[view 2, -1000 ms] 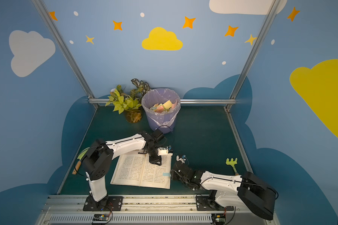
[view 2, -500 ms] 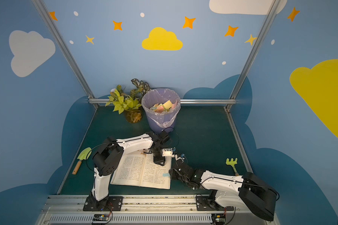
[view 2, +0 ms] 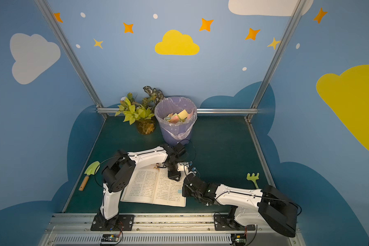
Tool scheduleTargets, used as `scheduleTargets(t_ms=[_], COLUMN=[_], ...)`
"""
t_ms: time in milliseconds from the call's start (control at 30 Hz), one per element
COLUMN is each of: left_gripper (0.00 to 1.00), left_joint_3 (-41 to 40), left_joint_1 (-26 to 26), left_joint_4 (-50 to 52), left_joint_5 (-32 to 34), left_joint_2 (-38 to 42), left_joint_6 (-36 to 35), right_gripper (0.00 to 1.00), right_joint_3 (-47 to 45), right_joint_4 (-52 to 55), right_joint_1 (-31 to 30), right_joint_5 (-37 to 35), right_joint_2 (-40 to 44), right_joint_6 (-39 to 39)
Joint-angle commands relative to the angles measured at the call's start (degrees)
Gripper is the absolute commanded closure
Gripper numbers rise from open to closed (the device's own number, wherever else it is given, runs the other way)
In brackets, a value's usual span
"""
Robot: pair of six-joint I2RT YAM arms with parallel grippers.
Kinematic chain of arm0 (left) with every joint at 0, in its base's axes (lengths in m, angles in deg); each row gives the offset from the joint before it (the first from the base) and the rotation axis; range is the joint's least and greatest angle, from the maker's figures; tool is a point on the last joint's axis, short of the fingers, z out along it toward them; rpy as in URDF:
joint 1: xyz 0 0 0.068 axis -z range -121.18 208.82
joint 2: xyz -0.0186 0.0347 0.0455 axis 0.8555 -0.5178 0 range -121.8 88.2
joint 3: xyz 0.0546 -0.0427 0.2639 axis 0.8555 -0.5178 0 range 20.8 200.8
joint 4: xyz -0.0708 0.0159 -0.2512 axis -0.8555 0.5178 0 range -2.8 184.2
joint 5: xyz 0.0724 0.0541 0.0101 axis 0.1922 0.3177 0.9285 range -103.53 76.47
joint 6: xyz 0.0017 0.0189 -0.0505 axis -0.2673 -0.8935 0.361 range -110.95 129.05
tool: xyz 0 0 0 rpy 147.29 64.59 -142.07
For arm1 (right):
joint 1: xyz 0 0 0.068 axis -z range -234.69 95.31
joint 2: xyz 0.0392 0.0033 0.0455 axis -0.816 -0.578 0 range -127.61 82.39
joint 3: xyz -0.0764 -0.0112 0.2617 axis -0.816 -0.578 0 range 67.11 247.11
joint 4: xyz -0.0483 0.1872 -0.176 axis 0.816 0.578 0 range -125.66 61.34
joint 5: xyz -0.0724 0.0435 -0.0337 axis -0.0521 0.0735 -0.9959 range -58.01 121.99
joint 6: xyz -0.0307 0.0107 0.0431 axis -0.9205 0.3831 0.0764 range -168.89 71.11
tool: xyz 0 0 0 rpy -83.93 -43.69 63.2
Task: Peel off the used sticky note
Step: Tear off the note from the book.
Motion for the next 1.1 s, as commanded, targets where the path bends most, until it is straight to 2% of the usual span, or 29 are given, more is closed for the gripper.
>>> scheduleTargets(t_ms=[0,433,833,1067], left_gripper=[0.62,0.62,0.62,0.58], left_joint_3=[-0.36,-0.97,-1.5,-1.42], left_joint_1=[0.1,0.06,0.05,-2.89], left_joint_4=[1.31,1.14,1.22,4.32], left_joint_5=[0.71,0.59,-0.57,-9.12], left_joint_2=[-1.57,-1.64,0.13,8.55], left_joint_6=[-0.21,-0.23,-0.61,-0.07], right_gripper=[1.0,1.0,1.0,1.0], right_joint_3=[2.79,6.6,7.69,10.26], right_joint_4=[4.59,8.66,11.97,18.32], right_joint_1=[-2.79,-11.72,-14.76,-14.9], right_joint_5=[-4.09,-6.66,-6.25,-9.03], right_joint_2=[-0.51,-0.97,2.79,9.75], right_joint_6=[-2.98,-6.62,-8.76,-8.04])
